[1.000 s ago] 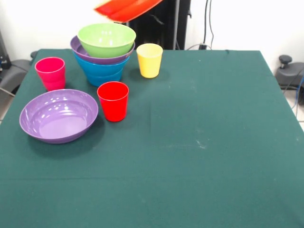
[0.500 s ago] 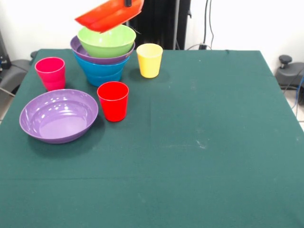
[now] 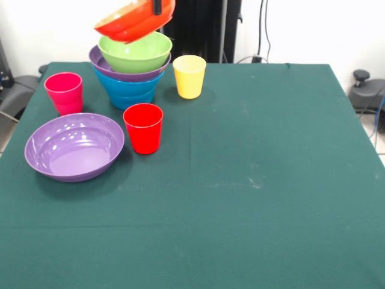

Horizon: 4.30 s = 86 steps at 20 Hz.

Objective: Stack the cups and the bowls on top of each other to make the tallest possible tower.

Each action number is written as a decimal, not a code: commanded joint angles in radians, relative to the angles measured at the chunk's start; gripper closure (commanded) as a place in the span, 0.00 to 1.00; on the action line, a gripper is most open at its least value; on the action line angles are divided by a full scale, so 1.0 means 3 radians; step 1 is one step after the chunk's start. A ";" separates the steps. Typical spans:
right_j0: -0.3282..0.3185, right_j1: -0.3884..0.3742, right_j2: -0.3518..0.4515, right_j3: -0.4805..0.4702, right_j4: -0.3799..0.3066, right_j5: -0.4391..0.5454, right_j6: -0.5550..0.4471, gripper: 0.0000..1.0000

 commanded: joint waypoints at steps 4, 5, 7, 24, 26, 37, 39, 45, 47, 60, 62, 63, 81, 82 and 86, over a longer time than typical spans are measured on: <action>-0.0155 0.0131 0.0444 0.0347 -0.0407 -0.0212 -0.0687 1.00; -0.0182 0.0135 0.0462 0.0365 -0.0421 -0.0236 -0.0681 1.00; -0.0259 0.0138 0.0482 0.0442 -0.0474 -0.0327 -0.0671 1.00; -0.0415 0.0141 0.0607 0.0360 -0.0889 -0.0363 -0.0504 0.00; -0.0409 0.0133 0.0619 0.0367 -0.0868 -0.0354 -0.0444 0.00; -0.0257 0.0368 0.0774 0.0134 -0.0719 -0.0300 -0.0237 0.00; -0.0188 0.0402 0.0769 0.0005 -0.0713 -0.0220 -0.0188 0.00; -0.0094 0.0639 0.0816 -0.0546 -0.0675 0.0168 -0.0285 0.00; -0.0077 0.0733 0.0833 -0.0726 -0.0679 0.0269 -0.0326 0.00; -0.0082 0.1276 0.1076 -0.1930 -0.0839 0.1056 -0.0882 0.00; -0.0077 0.1377 0.1105 -0.2114 -0.0911 0.1103 -0.0959 0.00; -0.0081 0.1428 0.1128 -0.2196 -0.0947 0.1120 -0.1005 0.00; -0.0291 0.2328 0.1375 -0.3080 -0.1325 0.0877 -0.1703 0.00; -0.0308 0.2337 0.1377 -0.3075 -0.1342 0.0850 -0.1734 0.00; -0.0406 0.2263 0.1340 -0.2792 -0.1351 0.0709 -0.1742 0.00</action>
